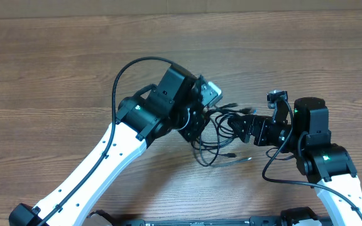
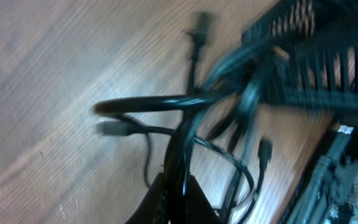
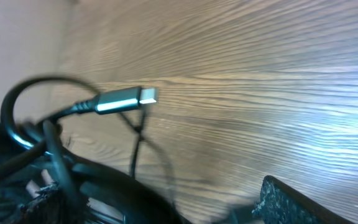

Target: Untangle cables

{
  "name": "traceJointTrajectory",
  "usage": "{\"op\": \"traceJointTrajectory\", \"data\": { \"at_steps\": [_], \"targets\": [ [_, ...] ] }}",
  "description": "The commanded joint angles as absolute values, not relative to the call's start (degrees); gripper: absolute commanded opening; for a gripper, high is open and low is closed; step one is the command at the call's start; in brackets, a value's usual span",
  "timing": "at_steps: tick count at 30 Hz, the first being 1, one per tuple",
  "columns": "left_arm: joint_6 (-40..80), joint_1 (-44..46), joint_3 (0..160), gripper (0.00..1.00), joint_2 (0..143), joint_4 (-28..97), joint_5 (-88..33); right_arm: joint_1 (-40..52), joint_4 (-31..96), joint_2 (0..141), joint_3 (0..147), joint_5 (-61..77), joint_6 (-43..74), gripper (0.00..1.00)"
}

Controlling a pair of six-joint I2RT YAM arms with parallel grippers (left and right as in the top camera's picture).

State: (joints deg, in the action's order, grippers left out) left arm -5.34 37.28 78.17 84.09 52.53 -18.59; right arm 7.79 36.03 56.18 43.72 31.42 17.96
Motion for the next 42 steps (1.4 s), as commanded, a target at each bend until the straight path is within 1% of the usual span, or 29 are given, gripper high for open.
{"op": "traceJointTrajectory", "data": {
  "at_steps": [1, 5, 8, 10, 13, 18, 22, 25, 27, 34, 42],
  "targets": [
    [-13.0, 37.8, 79.3, 0.04, 82.4, 56.9, -22.7, 7.6, 35.2, 56.1, 45.3, 21.6, 18.2, 0.86],
    [-17.3, 37.8, 79.5, 0.04, 82.2, 60.3, -30.8, 7.6, 35.2, 56.1, 45.3, 18.0, 18.2, 0.87],
    [-19.9, 37.8, 80.1, 0.04, 81.9, 60.1, -37.6, 7.6, 35.5, 56.5, 45.3, 16.5, 18.2, 0.87],
    [-20.1, 37.8, 80.6, 0.04, 81.6, 58.4, -39.2, 7.6, 36.1, 56.9, 45.3, 16.7, 18.2, 0.87],
    [-20.1, 37.8, 80.9, 0.04, 81.4, 56.0, -35.4, 7.6, 36.9, 57.3, 45.3, 18.7, 18.2, 0.87],
    [-12.9, 37.8, 80.9, 0.04, 81.5, 52.3, -19.1, 7.6, 36.2, 57.2, 45.3, 29.0, 18.0, 0.87],
    [-10.0, 37.8, 80.9, 0.04, 81.5, 50.7, -11.7, 7.6, 36.1, 57.2, 45.3, 33.3, 17.6, 0.87],
    [-9.8, 37.8, 80.9, 0.04, 81.6, 50.6, -10.0, 7.6, 34.7, 57.2, 45.3, 34.4, 17.6, 0.88],
    [-9.8, 37.8, 80.8, 0.04, 81.6, 51.0, -9.3, 7.6, 32.6, 57.2, 45.3, 36.7, 17.6, 0.91],
    [-11.6, 37.8, 80.8, 0.04, 81.6, 52.7, -8.6, 7.7, 22.6, 57.2, 45.3, 42.6, 17.5, 0.91],
    [-11.6, 37.9, 80.8, 0.04, 81.7, 51.0, -9.9, 10.8, 22.4, 57.2, 45.3, 43.3, 11.4, 0.91]
  ]
}}
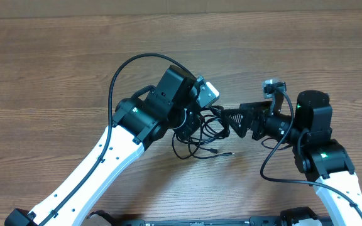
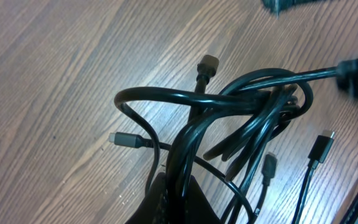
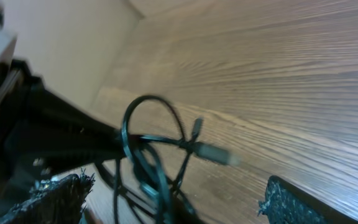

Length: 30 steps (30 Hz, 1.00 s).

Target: Untangle cables

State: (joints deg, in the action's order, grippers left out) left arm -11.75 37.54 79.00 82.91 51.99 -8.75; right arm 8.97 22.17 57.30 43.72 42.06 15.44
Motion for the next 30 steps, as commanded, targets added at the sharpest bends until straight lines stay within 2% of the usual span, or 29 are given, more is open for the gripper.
{"op": "traceJointTrajectory", "data": {
  "at_steps": [1, 8, 16, 27, 30],
  "targets": [
    [-11.6, 37.9, 80.8, 0.04, 81.7, 50.6, -10.7, 11.4, 22.9, 57.3, 45.3, 42.4, 11.0, 0.91],
    [-11.3, 37.9, 80.8, 0.04, 81.7, 49.2, -12.4, 15.9, 26.2, 57.3, 45.3, 33.6, 10.4, 0.91],
    [-11.4, 37.9, 80.8, 0.04, 81.7, 50.1, -20.4, 16.2, 26.5, 57.3, 45.3, 24.3, 12.6, 0.91],
    [-18.5, 37.9, 80.8, 0.04, 81.7, 52.4, -41.3, 16.2, 25.6, 60.2, 45.3, 19.5, 13.7, 0.91],
    [-19.3, 37.9, 80.8, 0.04, 81.7, 52.9, -43.3, 16.1, 25.1, 60.8, 45.3, 19.5, 13.7, 0.91]
  ]
}}
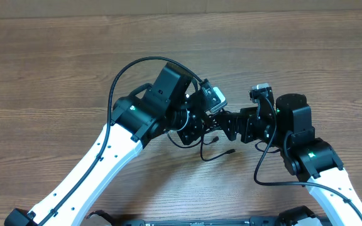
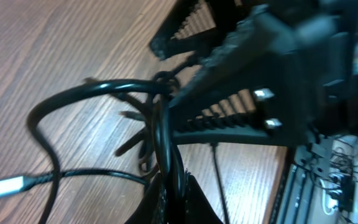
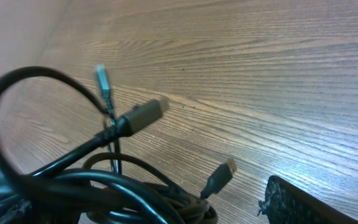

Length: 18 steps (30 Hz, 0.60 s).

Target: Untangle cables

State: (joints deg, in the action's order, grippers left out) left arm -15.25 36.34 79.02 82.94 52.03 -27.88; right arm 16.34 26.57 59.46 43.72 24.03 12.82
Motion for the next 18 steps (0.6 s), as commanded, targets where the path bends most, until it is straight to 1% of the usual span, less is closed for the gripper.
{"op": "traceJointTrajectory", "data": {
  "at_steps": [1, 5, 7, 11, 18],
  "targets": [
    [-19.3, 37.9, 80.8, 0.04, 81.7, 53.3, -43.6, 16.1, 24.8, 60.8, 45.3, 19.5, 13.7, 0.91],
    [-19.4, 37.9, 80.8, 0.04, 81.7, 55.4, -44.1, 16.1, 23.3, 60.8, 45.3, 19.4, 13.7, 0.91],
    [-19.4, 37.9, 80.8, 0.04, 81.7, 56.2, -46.4, 16.1, 23.2, 60.8, 45.3, 18.0, 13.7, 0.91],
    [-23.6, 37.9, 80.8, 0.04, 81.6, 58.5, -52.3, 16.1, 23.2, 60.8, 45.3, 13.8, 13.7, 0.91],
    [-24.3, 37.8, 80.8, 0.04, 81.6, 60.7, -52.6, 16.0, 23.2, 60.8, 45.3, 6.2, 17.3, 0.94]
  ]
}}
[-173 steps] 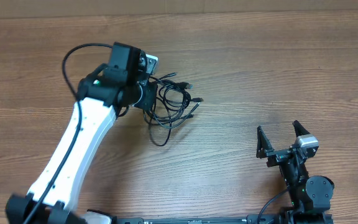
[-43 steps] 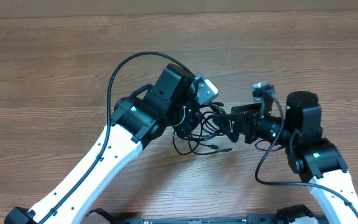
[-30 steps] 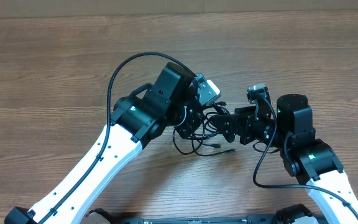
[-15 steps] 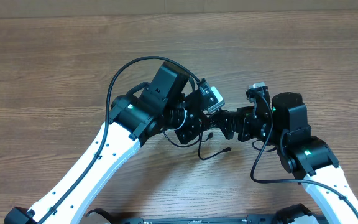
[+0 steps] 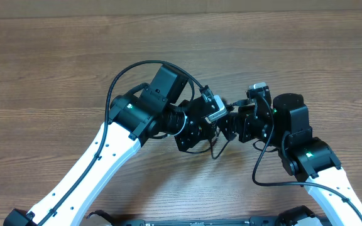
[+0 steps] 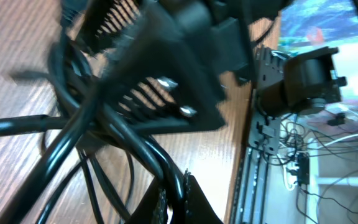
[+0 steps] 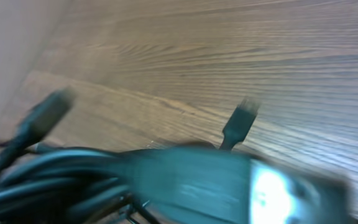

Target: Untangle cables

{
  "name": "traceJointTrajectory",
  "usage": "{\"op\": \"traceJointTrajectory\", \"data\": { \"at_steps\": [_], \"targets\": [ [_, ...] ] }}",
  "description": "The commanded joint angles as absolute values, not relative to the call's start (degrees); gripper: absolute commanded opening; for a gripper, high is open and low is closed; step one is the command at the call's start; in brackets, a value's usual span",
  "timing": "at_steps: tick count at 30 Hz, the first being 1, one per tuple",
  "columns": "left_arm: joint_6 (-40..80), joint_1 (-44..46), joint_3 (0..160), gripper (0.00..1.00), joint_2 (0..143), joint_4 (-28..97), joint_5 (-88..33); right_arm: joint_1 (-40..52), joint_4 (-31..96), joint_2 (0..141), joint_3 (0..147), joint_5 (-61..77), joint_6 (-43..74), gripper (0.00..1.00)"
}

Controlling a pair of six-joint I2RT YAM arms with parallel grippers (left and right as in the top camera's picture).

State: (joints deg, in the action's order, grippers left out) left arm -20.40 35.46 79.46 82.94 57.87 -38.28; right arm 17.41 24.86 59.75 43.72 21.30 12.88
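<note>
A tangle of black cables [image 5: 215, 148] hangs between my two grippers above the wooden table [image 5: 55, 63]. My left gripper [image 5: 200, 130] is shut on a thick black cable [image 6: 166, 163] at the bottom of the left wrist view [image 6: 178, 190]. My right gripper [image 5: 230, 127] sits right against the bundle. In the left wrist view its slotted fingers [image 6: 143, 84] stand spread with strands crossing them. The right wrist view is blurred: cables [image 7: 36, 180] lie at the left, a loose plug [image 7: 236, 123] hangs over the wood, and a blurred body hides the fingers.
Both arms meet at mid-table, wrists nearly touching. My left arm's own black lead [image 5: 131, 72] loops above it. Bare wood lies all round. Off the table's edge the left wrist view shows a rack with wires [image 6: 297, 143].
Both grippers have closed in on each other. My left wrist has turned and dropped lower, still shut on the thick cable. Less cable hangs loose beneath, and the right wrist view is now filled by a blurred body.
My left gripper held the bundle with the right one open beside it. Then the right gripper stood apart and the tangle lay spread between them. After that it was back at the bundle, and now both wrists press together with the cables bunched between.
</note>
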Motion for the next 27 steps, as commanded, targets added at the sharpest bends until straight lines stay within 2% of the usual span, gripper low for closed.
{"op": "traceJointTrajectory", "data": {
  "at_steps": [1, 8, 20, 27],
  "targets": [
    [-24.3, 37.8, 80.8, 0.04, 81.6, 60.9, -51.5, 16.0, 23.2, 60.8, 45.3, 4.7, 18.3, 0.94],
    [-21.2, 36.8, 80.8, 0.04, 81.6, 62.7, -36.1, 16.0, 23.4, 60.8, 45.3, -0.5, 23.6, 0.94],
    [-3.7, 36.2, 80.8, 0.04, 81.6, 63.2, 6.3, 16.0, 25.8, 60.8, 45.3, -5.1, 28.1, 0.94],
    [-3.4, 36.2, 80.8, 0.04, 81.6, 63.6, 10.8, 16.0, 26.4, 60.8, 45.3, -5.1, 28.5, 0.95]
  ]
}}
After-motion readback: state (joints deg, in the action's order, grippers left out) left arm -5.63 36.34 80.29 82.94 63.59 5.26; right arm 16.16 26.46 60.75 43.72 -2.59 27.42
